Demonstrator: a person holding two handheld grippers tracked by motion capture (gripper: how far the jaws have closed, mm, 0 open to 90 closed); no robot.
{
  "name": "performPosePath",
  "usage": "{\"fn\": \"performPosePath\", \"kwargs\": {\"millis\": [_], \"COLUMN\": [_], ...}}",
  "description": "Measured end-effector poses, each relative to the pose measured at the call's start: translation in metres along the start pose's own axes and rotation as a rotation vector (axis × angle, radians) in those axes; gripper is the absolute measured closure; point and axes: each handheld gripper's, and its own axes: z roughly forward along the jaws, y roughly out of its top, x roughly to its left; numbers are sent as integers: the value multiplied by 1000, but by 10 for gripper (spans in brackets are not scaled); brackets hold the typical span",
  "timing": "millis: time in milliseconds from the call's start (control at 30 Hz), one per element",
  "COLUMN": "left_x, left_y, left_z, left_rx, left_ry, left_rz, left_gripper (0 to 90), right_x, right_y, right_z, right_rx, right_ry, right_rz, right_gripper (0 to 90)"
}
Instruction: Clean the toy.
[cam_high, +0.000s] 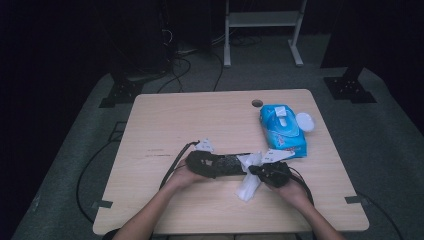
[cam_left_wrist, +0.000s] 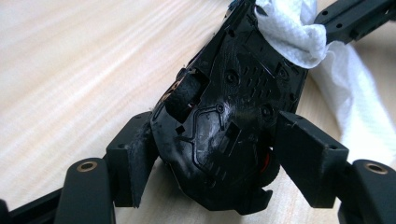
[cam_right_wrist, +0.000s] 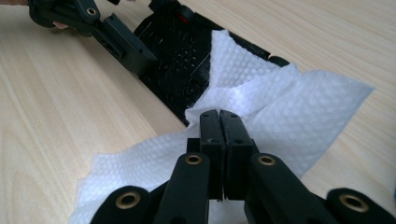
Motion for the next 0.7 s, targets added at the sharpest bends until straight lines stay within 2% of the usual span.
{"fn": "performPosePath", "kwargs": {"millis": [33, 67, 100, 167, 200, 367, 433, 500, 633, 700], "left_x": [-5, -8, -12, -18, -20, -26, -27, -28, -28, -27], "left_y": [0, 0, 0, -1, -2, -7, -8, -10, -11, -11], "left_z": [-1, -2, -3, -4, -4, -7, -10, -10, -9, -11], "left_rx": [-6, -7, -4, -13, -23, -61, -82, -72, -97, -110], "left_ry": [38, 61, 89, 136, 149, 188, 179, 173, 141, 114], "left_rz": [58, 90, 138, 201, 215, 266, 286, 301, 288, 261], "left_gripper": [307, 308, 309, 309, 310, 345, 410, 428, 469, 516], "right_x": [1, 2, 2, 4, 4, 4, 3, 2, 1, -1], "right_y": [0, -1, -2, -2, -3, -4, -5, -6, -8, -9], "right_z": [0, 0, 0, 0, 1, 3, 3, 4, 5, 5], "right_rx": [1, -1, 2, 8, 10, 13, 19, 19, 32, 35], "right_ry": [2, 2, 2, 4, 4, -1, -8, -5, -6, -7], "right_rz": [3, -2, -4, -2, -7, 1, 8, 18, 17, 23], "right_gripper": [883, 883, 883, 883, 883, 883, 882, 882, 882, 882]}}
